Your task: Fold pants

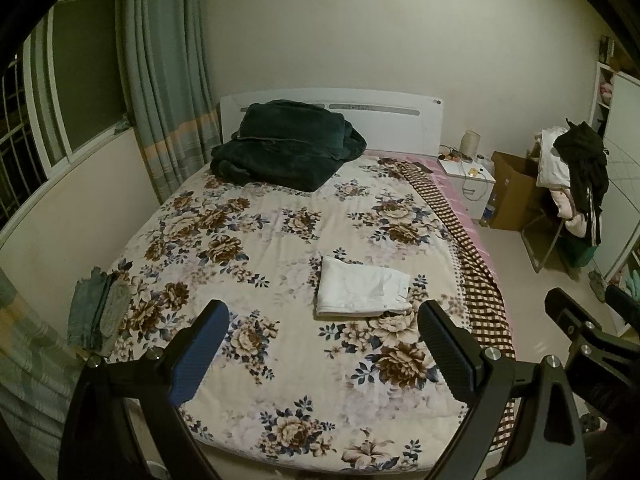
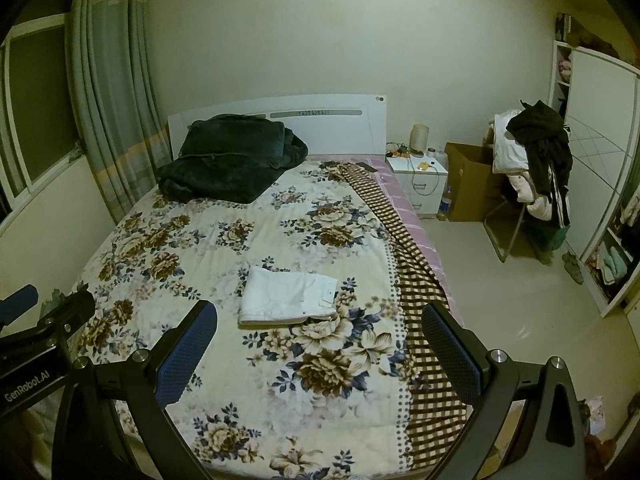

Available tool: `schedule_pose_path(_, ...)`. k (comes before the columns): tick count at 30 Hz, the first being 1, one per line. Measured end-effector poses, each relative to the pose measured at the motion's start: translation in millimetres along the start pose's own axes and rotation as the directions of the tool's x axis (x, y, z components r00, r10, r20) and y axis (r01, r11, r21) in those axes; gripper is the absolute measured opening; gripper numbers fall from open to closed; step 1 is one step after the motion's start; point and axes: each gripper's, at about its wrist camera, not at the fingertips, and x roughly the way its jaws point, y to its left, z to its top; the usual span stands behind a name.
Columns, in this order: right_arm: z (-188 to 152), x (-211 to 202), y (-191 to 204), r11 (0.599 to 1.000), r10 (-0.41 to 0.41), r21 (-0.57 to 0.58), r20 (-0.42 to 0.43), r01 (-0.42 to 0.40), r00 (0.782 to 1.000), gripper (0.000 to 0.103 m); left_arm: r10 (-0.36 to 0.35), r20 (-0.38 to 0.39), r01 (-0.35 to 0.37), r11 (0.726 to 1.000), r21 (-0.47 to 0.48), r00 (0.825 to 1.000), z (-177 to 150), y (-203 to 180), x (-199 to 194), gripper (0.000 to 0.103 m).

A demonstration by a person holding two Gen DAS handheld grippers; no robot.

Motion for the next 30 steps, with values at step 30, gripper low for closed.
schedule_pose_path(30,-1.0,-4.5,3.2,1.0,-0.009,0.004,0.007,0.009,1.0,0.103,0.031,0.021,-0.03,0.999,-0.031,0.999,-10.4,-3.1,-16.7,0.096)
